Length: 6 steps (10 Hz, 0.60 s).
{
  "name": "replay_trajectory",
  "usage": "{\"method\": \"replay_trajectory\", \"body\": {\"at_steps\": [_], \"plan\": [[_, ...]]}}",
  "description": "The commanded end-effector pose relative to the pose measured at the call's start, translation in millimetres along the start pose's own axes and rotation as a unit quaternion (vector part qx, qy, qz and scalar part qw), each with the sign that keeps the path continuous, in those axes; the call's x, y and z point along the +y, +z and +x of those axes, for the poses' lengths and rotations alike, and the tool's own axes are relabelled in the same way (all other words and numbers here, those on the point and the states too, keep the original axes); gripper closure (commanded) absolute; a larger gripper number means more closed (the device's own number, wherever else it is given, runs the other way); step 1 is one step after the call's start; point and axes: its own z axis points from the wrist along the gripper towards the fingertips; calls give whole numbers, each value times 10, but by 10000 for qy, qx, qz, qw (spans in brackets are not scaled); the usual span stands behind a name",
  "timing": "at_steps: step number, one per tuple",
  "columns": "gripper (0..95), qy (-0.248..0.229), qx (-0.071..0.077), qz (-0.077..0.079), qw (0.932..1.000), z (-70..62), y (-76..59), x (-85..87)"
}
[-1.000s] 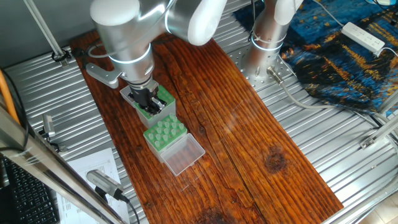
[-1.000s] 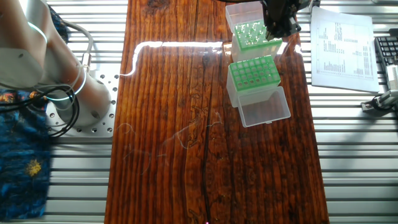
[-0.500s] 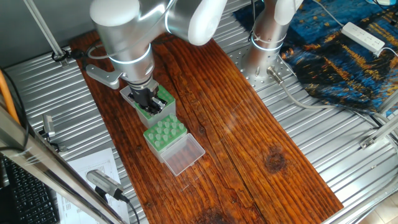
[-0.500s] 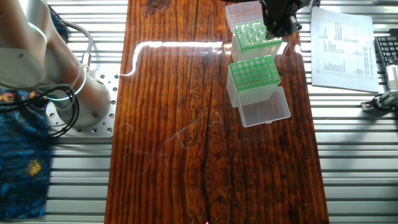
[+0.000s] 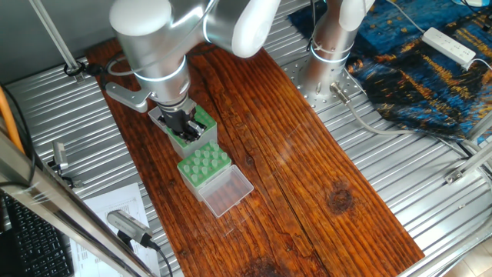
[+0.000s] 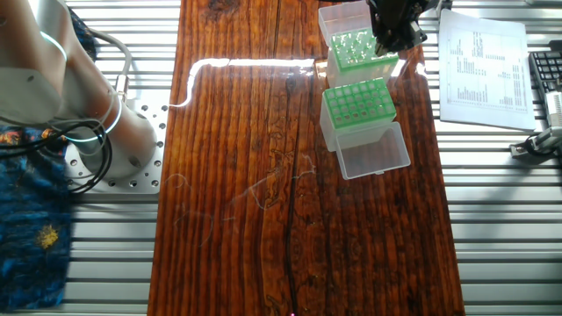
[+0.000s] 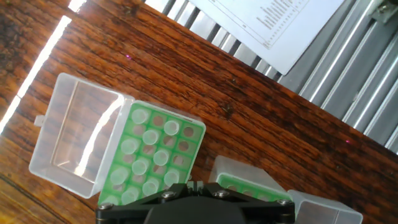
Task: Transfer all large pipette tips from one holder to another
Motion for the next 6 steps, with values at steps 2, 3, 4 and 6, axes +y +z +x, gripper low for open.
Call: {"method": "replay_trajectory", "body": {"at_steps": [2,3,4,6], "plan": [[950,-200,66,-40,9998,12,-6,7],[950,-247,82,-51,9996,12,-6,7],[950,-267,97,-63,9996,12,-6,7],[950,-217,92,-73,9997,12,-6,7]]}}
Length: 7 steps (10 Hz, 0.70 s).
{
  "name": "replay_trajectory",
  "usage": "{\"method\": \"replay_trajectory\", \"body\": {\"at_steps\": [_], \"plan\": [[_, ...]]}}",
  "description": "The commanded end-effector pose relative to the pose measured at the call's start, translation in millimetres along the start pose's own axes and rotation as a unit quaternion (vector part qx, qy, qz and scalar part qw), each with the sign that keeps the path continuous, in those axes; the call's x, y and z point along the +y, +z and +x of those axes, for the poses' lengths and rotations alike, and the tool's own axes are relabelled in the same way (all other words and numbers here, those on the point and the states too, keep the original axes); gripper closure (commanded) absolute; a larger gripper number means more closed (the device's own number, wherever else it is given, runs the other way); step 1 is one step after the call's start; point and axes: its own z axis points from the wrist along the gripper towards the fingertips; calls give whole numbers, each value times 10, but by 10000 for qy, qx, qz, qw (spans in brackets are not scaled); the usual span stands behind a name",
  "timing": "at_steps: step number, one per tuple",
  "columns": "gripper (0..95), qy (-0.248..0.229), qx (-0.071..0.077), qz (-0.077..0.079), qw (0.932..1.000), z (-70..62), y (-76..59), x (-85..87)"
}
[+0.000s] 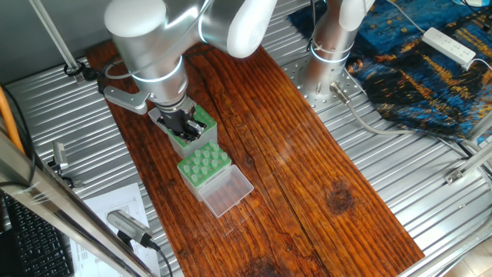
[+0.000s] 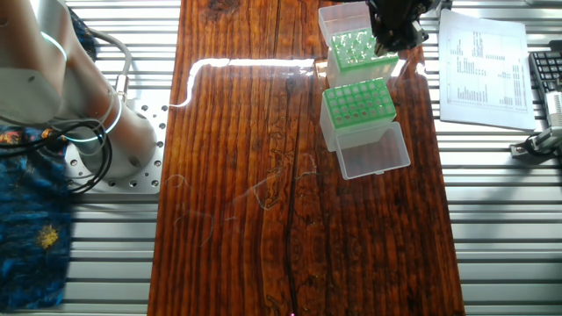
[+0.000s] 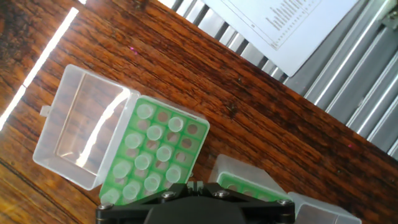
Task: Transfer all large pipette tips from one holder to another
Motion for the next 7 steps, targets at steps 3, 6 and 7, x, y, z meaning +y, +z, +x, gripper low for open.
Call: {"method": "replay_trajectory", "body": {"at_steps": [3,6,7], "plan": [[950,-8,44,-23,10000,12,-1,0],[950,-253,33,-46,9997,12,-1,0],[950,-278,52,-62,9996,12,-1,0]]}}
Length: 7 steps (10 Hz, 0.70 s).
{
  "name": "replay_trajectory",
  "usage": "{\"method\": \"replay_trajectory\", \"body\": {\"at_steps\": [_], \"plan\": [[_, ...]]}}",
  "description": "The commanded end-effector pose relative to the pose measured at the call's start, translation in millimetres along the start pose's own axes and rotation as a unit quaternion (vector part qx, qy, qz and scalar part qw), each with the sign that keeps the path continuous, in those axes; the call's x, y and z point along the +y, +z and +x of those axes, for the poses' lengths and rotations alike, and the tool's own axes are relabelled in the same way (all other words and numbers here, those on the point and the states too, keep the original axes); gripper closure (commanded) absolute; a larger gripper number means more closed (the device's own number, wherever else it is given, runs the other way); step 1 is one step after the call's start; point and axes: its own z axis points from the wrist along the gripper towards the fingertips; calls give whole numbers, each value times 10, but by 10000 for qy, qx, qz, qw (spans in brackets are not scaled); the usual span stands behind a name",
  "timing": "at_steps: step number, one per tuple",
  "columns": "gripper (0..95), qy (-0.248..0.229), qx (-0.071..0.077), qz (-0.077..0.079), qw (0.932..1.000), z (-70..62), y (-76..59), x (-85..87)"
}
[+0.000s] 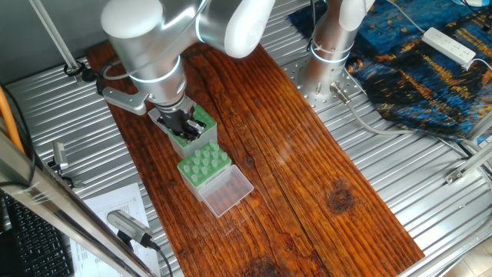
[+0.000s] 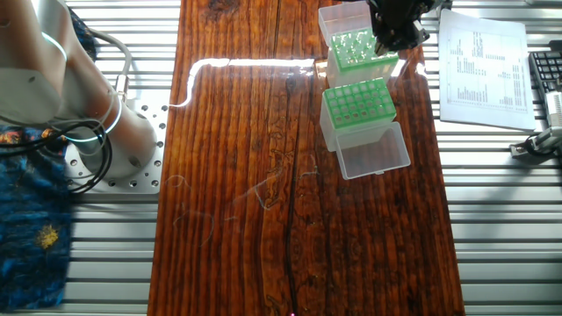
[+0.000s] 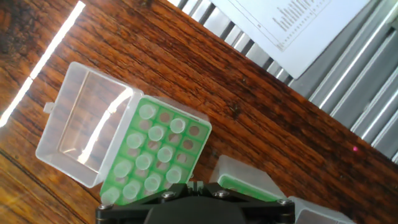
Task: Transfer all large pipette tips from one holder to another
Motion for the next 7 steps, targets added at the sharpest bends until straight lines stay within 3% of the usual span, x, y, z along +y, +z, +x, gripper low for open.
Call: {"method": "replay_trajectory", "body": {"at_steps": [1,7], "plan": [[950,-351,98,-82,9993,21,-13,20],[950,-1480,104,-64,9889,82,-61,113]]}}
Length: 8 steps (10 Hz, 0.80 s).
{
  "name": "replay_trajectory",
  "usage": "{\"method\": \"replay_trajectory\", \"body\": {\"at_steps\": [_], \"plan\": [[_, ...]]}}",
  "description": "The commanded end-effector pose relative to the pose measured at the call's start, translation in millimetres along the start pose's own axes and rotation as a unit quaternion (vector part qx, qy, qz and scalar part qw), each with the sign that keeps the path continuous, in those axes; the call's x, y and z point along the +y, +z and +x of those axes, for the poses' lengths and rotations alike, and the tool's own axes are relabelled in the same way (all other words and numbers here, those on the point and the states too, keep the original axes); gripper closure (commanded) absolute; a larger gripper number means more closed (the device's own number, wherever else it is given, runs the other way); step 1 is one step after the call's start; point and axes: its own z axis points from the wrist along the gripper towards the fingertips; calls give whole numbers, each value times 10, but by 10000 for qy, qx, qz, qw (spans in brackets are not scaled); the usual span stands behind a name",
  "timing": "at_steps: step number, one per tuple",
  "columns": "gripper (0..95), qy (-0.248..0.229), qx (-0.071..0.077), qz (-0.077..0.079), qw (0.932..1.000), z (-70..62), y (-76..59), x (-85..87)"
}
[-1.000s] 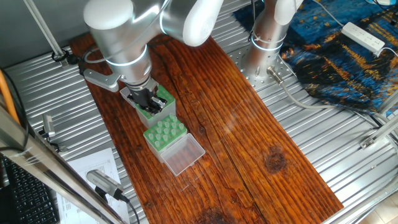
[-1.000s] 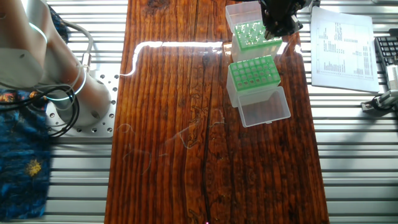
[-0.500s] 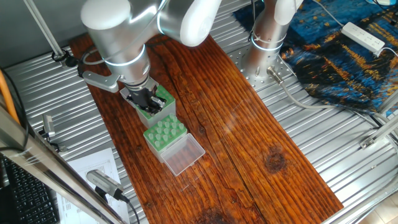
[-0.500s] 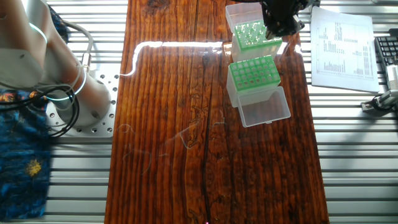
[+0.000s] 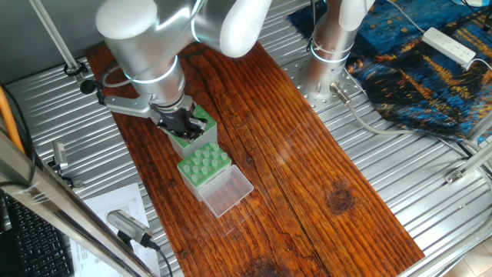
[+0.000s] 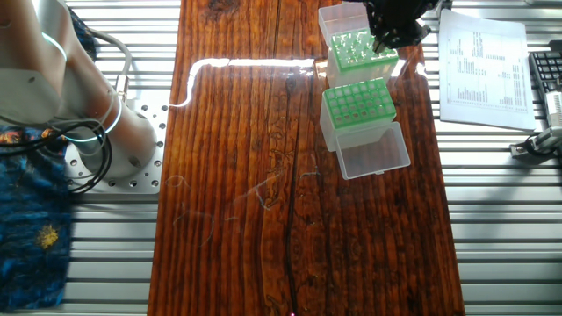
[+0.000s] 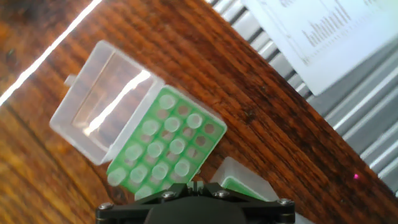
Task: Transfer all large pipette tips from one holder to another
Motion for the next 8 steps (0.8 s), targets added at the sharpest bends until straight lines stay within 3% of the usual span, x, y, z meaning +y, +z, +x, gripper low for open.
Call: {"method": "replay_trajectory", "body": {"at_steps": [1,2,3,5,7,8], "plan": [[950,-562,44,30,9984,41,-1,28],[950,-704,25,34,9975,61,7,24],[760,-1009,-2,55,9949,79,15,21],[760,-1589,14,32,9873,100,24,17],[760,-1755,29,-13,9845,121,30,15],[950,-1787,10,-16,9839,134,31,15]]}}
